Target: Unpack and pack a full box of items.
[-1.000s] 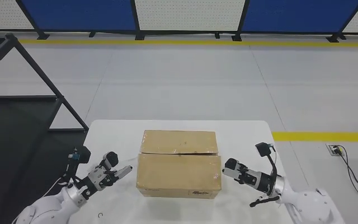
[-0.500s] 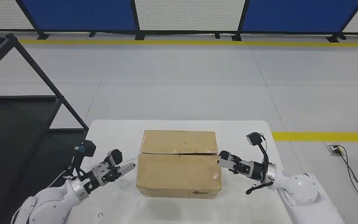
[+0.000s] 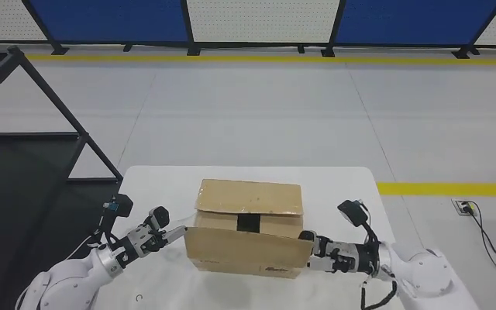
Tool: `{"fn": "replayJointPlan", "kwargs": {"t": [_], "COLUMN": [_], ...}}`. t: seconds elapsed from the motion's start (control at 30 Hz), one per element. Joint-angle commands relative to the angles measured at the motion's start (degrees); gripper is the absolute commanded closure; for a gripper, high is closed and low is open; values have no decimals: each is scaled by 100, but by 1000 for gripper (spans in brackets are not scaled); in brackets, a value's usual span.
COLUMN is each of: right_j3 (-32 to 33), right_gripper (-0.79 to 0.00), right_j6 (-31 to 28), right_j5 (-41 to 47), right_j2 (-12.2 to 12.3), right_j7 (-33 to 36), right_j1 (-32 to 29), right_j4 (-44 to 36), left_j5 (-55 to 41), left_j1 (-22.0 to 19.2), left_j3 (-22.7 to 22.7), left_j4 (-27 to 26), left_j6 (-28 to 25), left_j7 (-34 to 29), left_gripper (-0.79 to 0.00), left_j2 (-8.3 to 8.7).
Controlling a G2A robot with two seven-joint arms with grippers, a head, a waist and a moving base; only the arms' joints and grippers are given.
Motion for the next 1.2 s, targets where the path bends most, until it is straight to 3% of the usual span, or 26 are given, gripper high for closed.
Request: {"fn": "replayJointPlan", "kwargs": {"t": [0.0,0.33,0.57,0.7,0.9,1.17], "right_j3": [70,386,293,212,124,-50], "right_gripper": [-785,-785,-785,-785,-785,-785], "right_j6": [-36,-341,-532,-576,-577,-517], "right_j5": [-36,-475,-240,-241,-359,-526], "right_j2": [55,193,232,249,268,357], "right_j7": [-42,-704,-606,-591,-705,-523], "right_j1": [-262,-960,-1059,-1099,-1136,-1256], "right_j4": [-327,-944,-1086,-1130,-1150,-1483], "left_j5": [0,0,-37,-643,-1626,-664], "left_j1": [0,0,21,139,155,-2], "left_j3": [0,0,-1,-79,-248,-123], "left_j4": [0,0,-8,45,268,240], "left_j6": [0,0,27,-107,-401,90], "left_j7": [0,0,69,175,-225,-320], "left_gripper": [-785,-785,-785,-785,-785,-785], "left_j2": [0,0,-3,10,80,140]}}
